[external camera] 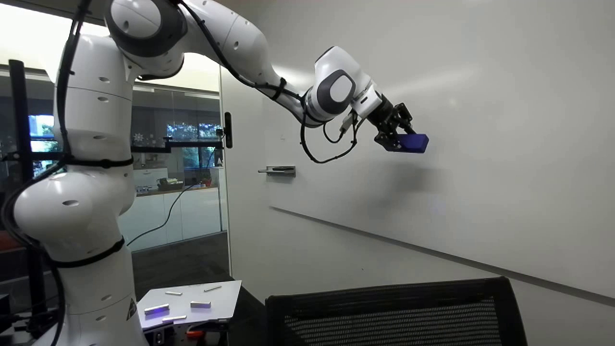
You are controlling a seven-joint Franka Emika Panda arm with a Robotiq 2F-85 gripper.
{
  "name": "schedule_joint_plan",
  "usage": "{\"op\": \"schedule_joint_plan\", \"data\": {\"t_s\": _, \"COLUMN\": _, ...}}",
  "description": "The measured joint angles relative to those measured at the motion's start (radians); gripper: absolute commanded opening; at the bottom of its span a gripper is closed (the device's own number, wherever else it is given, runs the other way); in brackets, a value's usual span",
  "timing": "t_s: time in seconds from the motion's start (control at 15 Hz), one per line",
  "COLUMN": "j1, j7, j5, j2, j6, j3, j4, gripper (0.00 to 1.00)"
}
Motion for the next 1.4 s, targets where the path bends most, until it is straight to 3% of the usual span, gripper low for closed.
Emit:
{"op": "schedule_joint_plan", "data": {"t_s": 0.27, "j1": 0.035, "j7": 0.005, "j5": -0.049, "j2": 0.003, "j6": 0.022, "j3": 0.003, "j4": 0.031, "gripper": 0.31}}
{"op": "schedule_joint_plan", "data": {"t_s": 0.6, "j1": 0.076, "j7": 0.12, "j5": -0.2, "j2": 0.033, "j6": 0.033, "j3": -0.013, "j4": 0.092, "gripper": 0.31}}
{"op": "schedule_joint_plan", "data": {"t_s": 1.13, "j1": 0.206, "j7": 0.521, "j5": -0.501, "j2": 0.107, "j6": 0.04, "j3": -0.123, "j4": 0.24, "gripper": 0.31}}
{"op": "schedule_joint_plan", "data": {"t_s": 1.4, "j1": 0.262, "j7": 0.662, "j5": -0.529, "j2": 0.11, "j6": 0.038, "j3": -0.139, "j4": 0.268, "gripper": 0.31}}
